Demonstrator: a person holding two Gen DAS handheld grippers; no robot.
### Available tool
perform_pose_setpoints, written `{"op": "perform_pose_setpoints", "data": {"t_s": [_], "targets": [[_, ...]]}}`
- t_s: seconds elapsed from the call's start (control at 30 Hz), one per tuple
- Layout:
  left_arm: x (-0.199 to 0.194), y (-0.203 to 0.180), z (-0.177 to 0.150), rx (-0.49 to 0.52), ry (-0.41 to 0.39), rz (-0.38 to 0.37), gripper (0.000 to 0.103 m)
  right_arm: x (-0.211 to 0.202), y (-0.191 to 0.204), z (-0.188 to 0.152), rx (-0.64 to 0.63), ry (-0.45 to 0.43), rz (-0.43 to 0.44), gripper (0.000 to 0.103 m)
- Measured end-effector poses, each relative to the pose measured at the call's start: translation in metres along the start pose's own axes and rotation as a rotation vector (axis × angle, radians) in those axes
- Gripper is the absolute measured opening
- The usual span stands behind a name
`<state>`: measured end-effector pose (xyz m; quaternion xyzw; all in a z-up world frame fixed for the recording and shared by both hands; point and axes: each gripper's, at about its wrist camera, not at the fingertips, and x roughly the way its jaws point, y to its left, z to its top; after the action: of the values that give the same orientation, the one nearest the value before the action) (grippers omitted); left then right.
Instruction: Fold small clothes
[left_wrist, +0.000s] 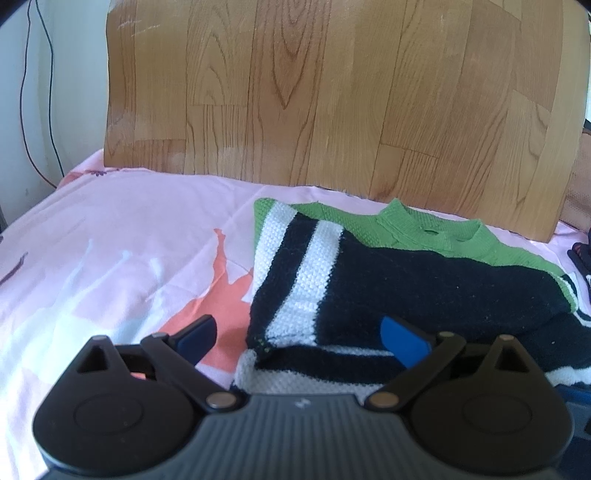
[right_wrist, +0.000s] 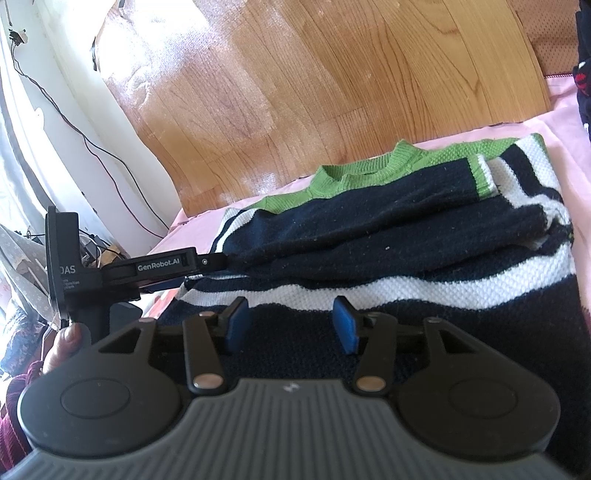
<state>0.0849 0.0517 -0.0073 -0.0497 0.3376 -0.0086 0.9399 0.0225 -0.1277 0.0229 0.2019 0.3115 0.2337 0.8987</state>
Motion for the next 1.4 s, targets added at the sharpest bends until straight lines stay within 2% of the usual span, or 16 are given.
{"op": "perform_pose_setpoints", "data": {"t_s": [0.27, 0.7, 0.83, 1.17, 1.4], "targets": [[-0.007, -0.009, -0.004, 0.057, -0.053, 0.039, 0.101, -0.001, -0.001, -0.001, 0.000, -0.002, 0.006, 0.054], [-0.037, -0.028, -0.019, 0.155, -0.271, 0.109, 0.103, -0.001, -0.003, 0.000, 0.002, -0.006, 0.019, 0.056], [-0.040, -0.026, -0.020, 0.133, -0.299, 0.142, 0.103, -0.001, -0.003, -0.001, 0.003, -0.006, 0.019, 0.057], [-0.064, -0.020, -0.030, 0.069, -0.448, 0.228, 0.103, 0.000, -0.002, -0.001, 0.002, -0.006, 0.019, 0.058], [-0.071, -0.024, -0.033, 0.081, -0.503, 0.277, 0.103, -0.001, -0.003, -0.001, 0.002, -0.006, 0.020, 0.058]]}}
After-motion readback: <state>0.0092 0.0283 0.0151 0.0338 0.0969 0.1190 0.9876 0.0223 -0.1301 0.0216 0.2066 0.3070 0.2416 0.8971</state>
